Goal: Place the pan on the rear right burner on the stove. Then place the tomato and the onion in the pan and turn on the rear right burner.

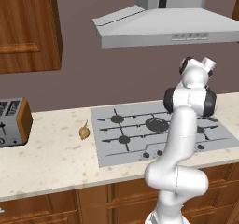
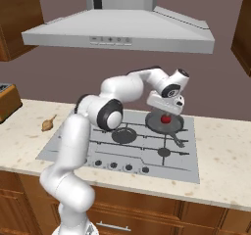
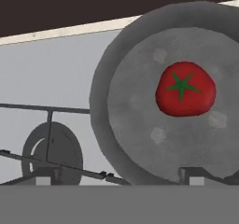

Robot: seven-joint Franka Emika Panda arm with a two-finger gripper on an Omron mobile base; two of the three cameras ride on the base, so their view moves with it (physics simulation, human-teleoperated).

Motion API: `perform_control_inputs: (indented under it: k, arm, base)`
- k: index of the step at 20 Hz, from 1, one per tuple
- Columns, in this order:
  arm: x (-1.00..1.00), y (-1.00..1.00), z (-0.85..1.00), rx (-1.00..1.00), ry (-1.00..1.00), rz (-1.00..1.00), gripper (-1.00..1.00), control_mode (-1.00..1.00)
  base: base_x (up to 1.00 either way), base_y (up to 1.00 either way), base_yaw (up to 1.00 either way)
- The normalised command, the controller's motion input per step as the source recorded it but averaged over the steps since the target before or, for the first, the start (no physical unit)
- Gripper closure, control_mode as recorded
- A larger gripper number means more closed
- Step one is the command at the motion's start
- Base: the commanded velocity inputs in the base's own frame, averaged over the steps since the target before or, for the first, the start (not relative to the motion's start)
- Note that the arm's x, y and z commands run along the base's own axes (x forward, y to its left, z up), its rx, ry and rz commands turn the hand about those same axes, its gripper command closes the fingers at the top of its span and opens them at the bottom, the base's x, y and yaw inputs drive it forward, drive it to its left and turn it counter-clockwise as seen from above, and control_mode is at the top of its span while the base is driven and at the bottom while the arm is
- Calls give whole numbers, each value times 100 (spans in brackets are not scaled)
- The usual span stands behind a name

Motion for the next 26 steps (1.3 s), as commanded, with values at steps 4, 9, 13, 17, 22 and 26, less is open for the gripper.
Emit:
perform_control_inputs:
  k: [4,9,13,17,22,26]
  arm:
    - [-70,61,9,0,-3,2,-100,-100]
    - [-73,60,13,-2,-5,3,-100,-100]
    - [-71,59,14,-3,-4,3,-100,-100]
    - [-68,58,16,-5,-3,4,-100,-100]
    - [-60,59,19,-6,0,3,-100,-100]
    - [-60,60,19,-7,0,3,-100,-100]
  base:
    - [0,0,0]
    - [0,0,0]
    - [0,0,0]
    - [0,0,0]
    - [0,0,0]
    - [0,0,0]
